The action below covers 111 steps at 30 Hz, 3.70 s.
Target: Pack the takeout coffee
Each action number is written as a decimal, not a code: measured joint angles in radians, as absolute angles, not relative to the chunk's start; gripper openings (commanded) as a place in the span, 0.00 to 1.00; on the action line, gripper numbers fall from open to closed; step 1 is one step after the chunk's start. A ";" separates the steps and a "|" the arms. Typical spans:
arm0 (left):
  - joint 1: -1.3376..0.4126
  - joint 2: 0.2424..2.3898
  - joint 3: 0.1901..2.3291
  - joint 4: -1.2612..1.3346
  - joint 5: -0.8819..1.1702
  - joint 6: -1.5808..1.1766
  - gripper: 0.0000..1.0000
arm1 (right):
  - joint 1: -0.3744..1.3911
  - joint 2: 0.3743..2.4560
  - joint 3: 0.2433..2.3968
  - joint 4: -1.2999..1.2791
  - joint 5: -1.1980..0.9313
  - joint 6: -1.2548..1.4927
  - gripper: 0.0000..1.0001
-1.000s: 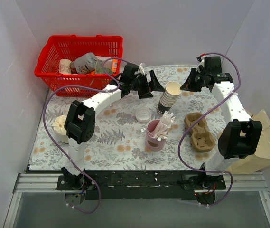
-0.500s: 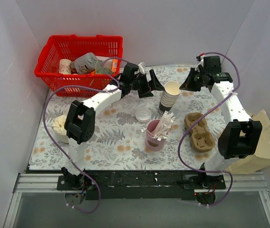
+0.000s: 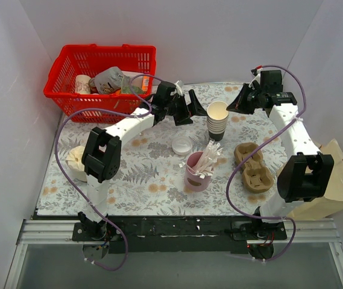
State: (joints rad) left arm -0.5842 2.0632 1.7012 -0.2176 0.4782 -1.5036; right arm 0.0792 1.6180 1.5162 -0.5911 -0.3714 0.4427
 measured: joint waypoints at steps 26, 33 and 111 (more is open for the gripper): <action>-0.589 2.072 1.728 -0.263 0.449 -1.484 0.98 | 0.049 1.578 1.473 -0.557 -0.398 0.526 0.01; -0.602 2.098 1.758 -0.295 0.443 -1.461 0.98 | 0.019 1.546 1.436 -0.524 -0.421 0.559 0.01; -0.627 0.877 1.132 -1.087 -0.289 -1.646 0.98 | 0.943 1.845 1.554 -0.465 -0.123 0.314 0.01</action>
State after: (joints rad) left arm -0.6270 0.8768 1.1316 -1.0866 -0.2890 -1.6463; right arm 0.9432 1.8450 1.5543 -0.4652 -0.1230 0.3141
